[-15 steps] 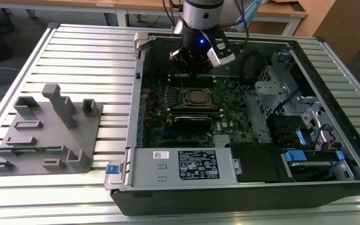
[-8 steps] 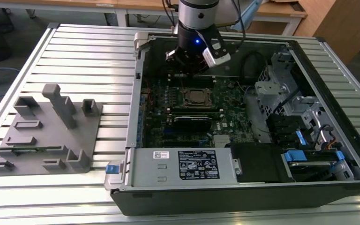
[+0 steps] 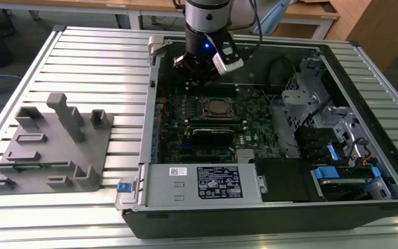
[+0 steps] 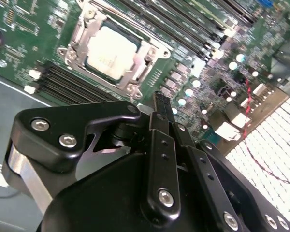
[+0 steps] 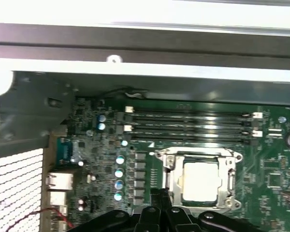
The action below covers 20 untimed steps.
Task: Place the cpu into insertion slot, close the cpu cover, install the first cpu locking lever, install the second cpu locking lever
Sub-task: 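Install the first cpu locking lever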
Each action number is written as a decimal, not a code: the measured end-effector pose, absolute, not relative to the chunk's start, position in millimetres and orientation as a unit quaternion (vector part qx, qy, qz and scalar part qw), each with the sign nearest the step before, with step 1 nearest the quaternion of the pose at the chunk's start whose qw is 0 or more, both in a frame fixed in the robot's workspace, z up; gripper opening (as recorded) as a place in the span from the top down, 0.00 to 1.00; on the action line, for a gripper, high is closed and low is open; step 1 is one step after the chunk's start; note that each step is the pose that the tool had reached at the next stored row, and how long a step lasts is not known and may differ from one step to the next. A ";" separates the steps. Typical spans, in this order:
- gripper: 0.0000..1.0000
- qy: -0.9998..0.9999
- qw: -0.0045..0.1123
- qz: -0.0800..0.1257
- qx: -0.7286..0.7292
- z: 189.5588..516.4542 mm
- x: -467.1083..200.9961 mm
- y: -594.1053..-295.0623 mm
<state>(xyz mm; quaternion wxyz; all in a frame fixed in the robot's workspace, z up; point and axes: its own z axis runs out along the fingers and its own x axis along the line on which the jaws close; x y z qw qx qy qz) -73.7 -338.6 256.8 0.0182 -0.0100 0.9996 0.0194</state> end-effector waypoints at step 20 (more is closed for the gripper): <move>0.89 0.999 0.026 0.021 -0.010 255.2 -89.0 -332.8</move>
